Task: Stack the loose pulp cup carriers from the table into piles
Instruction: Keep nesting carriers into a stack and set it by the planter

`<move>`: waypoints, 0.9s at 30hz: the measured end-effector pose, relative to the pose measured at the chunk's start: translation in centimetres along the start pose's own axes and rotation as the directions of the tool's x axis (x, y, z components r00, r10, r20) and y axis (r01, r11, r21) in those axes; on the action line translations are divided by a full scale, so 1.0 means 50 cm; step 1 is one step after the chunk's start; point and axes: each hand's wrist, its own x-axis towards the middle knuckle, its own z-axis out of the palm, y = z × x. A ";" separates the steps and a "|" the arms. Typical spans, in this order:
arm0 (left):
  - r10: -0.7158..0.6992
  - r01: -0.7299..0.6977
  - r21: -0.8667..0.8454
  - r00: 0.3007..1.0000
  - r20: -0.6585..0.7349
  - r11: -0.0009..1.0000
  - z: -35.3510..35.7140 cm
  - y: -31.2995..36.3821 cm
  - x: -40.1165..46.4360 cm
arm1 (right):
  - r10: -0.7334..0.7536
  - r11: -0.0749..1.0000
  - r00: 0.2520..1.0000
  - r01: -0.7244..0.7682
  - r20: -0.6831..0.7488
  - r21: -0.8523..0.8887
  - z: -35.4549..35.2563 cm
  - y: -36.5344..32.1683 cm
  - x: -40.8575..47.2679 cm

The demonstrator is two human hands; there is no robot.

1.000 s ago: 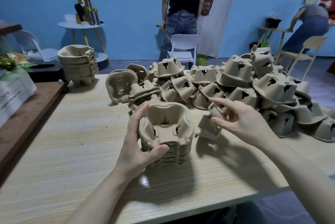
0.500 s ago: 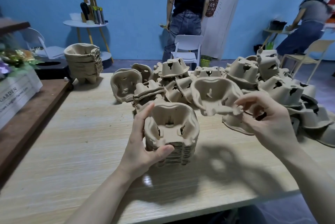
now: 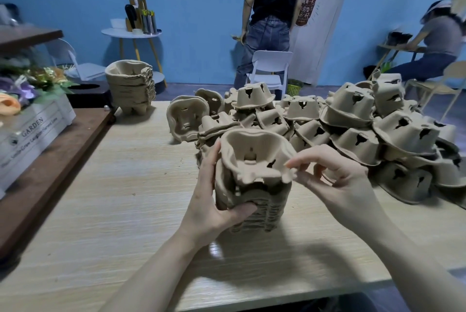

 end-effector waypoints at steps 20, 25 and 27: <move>0.027 -0.030 0.102 0.999 0.028 0.994 -0.018 0.018 -0.009 | 0.362 0.857 0.890 -0.435 0.277 0.275 0.023 0.012 -0.048; 0.058 -0.052 0.114 0.997 -0.043 0.992 -0.062 0.031 -0.041 | 0.330 0.837 0.874 -0.446 0.358 0.318 0.060 -0.003 -0.044; 0.069 -0.060 0.118 0.995 -0.072 0.991 -0.089 0.036 -0.051 | 0.321 0.837 0.864 -0.451 0.388 0.310 0.070 -0.015 -0.033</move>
